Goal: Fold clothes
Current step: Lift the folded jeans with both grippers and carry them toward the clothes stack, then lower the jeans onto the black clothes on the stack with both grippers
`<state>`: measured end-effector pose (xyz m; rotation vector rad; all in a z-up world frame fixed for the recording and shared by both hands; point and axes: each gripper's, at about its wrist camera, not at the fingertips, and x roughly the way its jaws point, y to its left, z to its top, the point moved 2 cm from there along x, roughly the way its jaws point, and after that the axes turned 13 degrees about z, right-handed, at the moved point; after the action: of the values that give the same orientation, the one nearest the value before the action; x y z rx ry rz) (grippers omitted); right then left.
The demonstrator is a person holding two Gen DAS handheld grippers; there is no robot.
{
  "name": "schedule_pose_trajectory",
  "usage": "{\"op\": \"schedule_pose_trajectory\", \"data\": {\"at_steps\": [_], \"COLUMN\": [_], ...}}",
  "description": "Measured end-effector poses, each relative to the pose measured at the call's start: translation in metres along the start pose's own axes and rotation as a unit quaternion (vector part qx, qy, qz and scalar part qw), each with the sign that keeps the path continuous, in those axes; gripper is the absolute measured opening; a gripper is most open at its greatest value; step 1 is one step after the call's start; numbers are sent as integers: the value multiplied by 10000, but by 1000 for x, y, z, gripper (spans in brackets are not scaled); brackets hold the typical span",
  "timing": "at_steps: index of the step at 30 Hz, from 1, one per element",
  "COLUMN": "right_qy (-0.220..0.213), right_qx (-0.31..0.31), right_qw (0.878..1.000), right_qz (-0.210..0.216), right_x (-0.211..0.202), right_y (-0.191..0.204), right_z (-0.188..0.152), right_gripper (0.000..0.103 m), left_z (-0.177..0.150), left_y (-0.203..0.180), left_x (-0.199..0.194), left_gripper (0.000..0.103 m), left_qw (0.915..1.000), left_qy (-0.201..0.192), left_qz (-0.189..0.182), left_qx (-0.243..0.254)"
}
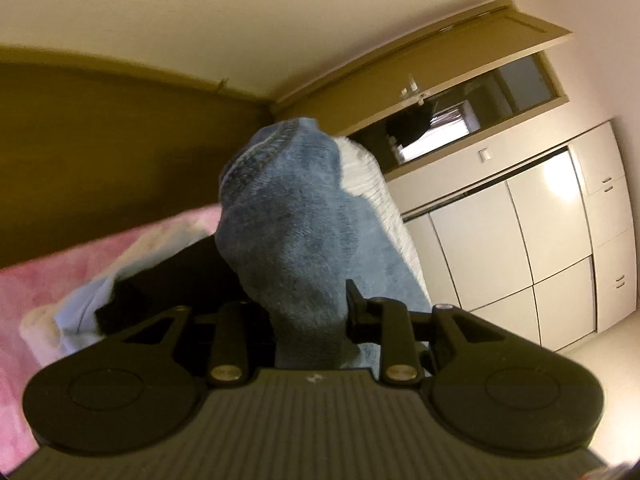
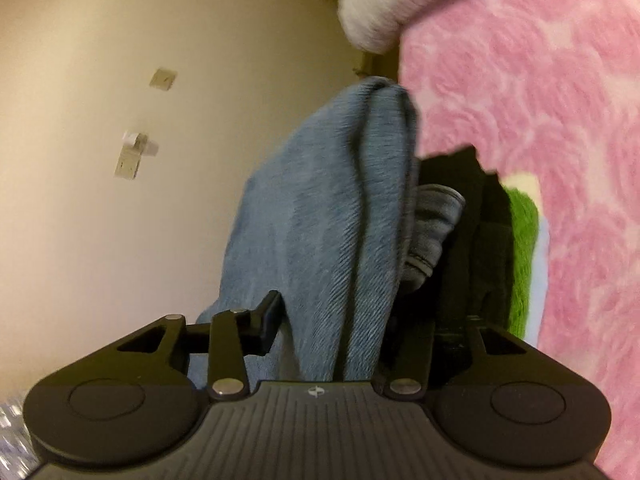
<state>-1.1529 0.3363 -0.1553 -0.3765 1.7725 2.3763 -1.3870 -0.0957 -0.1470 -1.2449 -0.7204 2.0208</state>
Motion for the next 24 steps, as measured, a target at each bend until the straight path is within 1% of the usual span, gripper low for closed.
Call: {"op": "schedule_pose_trajectory", "data": {"at_steps": [1,2,4,5,6,8,9,11,13,16,17,18,19,21,22,23,24], "right_qy": [-53,-76,-5,119,190,216,197,55,-113,-192,-227,-316,-422,-672,-759,-763,-712], "right_qx": [-281,-438,-411,-275,-152,67,115,41,-60,-232,-347,-502,-680,-1017,-1200,-1420,-1650], "right_qw": [9996,9990,9992,9995,9996,9993,9992,9991,9982,9968,9953,9927,9891,9798,9749,9705,9664], "right_qz": [12,29,17,-81,-161,-284,-315,-408,-587,-747,-877,-1053,-1236,-1582,-1713,-1792,-1838], "right_x": [-2,-4,-6,-4,-4,-8,-10,-16,-23,-41,-47,-55,-63,-80,-86,-88,-87], "right_y": [9,15,15,9,4,-5,-6,-1,6,18,22,27,34,45,52,58,65], "right_z": [0,1,4,4,3,-3,-5,-3,4,6,5,3,2,-2,-4,-6,-8], "right_gripper": [39,38,38,40,42,49,49,57,63,64,68,71,72,72,69,64,63], "left_z": [1,2,-3,-7,-10,-14,-15,-14,-11,-8,-7,-7,-7,-6,-6,-6,-6], "left_y": [-2,-4,2,7,10,12,10,8,9,10,11,5,-1,-19,-29,-39,-48], "left_x": [-1,-3,1,3,4,3,1,-3,-9,-35,-44,-53,-64,-78,-85,-91,-91], "left_gripper": [26,26,26,26,27,28,28,29,29,30,29,29,29,28,28,28,28], "left_qw": [10000,10000,10000,9998,9996,9994,9995,9991,9987,9974,9968,9956,9933,9891,9860,9823,9789], "left_qy": [-15,-31,66,146,185,222,221,258,304,250,230,213,203,96,39,-17,-46], "left_qz": [-33,-67,38,156,199,237,238,323,416,673,760,885,1065,1156,1193,1228,1193], "left_qx": [16,32,-27,-46,-72,-76,-48,20,26,89,110,207,407,909,1161,1412,1659]}}
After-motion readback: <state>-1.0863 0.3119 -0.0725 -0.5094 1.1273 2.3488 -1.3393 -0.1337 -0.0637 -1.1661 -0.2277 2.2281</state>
